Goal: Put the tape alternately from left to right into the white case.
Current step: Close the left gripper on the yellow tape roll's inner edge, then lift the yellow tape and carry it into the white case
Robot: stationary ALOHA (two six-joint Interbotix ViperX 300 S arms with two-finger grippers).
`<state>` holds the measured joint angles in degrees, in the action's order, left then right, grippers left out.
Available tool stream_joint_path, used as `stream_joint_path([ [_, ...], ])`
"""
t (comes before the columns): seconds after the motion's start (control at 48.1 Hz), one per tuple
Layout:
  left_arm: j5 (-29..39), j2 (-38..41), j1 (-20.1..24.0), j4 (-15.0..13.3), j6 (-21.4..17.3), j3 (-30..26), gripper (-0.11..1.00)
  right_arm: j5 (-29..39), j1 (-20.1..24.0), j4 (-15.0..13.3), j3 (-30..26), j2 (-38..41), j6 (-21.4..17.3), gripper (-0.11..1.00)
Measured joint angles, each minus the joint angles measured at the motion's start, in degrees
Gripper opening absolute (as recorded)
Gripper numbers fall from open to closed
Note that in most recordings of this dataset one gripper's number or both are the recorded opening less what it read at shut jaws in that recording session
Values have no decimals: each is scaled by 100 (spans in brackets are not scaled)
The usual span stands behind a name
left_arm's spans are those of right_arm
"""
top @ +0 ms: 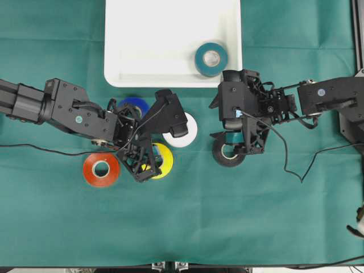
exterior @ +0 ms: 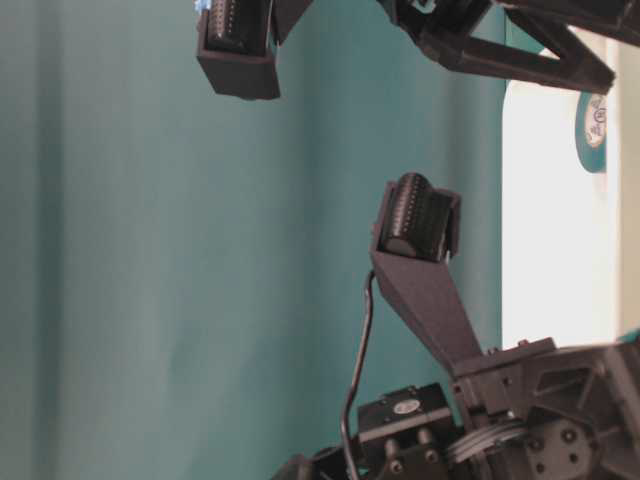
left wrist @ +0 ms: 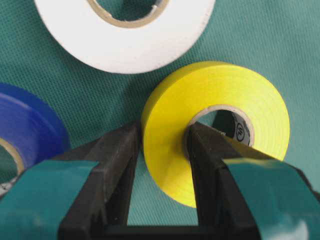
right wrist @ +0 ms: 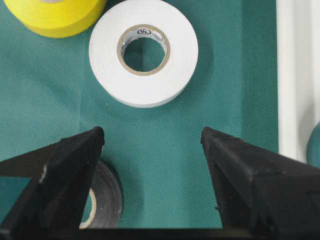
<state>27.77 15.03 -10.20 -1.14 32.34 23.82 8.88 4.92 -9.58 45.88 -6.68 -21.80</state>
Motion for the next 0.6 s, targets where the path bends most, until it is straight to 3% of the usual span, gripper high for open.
stream_joint_path([
  [0.208,299,-475,-105,0,-220,18,-3,0,0,0,0,0,0,81],
  [0.603,905,-1011,-26,0,-237,26,-3,0,0,-9,0,0,0,81],
])
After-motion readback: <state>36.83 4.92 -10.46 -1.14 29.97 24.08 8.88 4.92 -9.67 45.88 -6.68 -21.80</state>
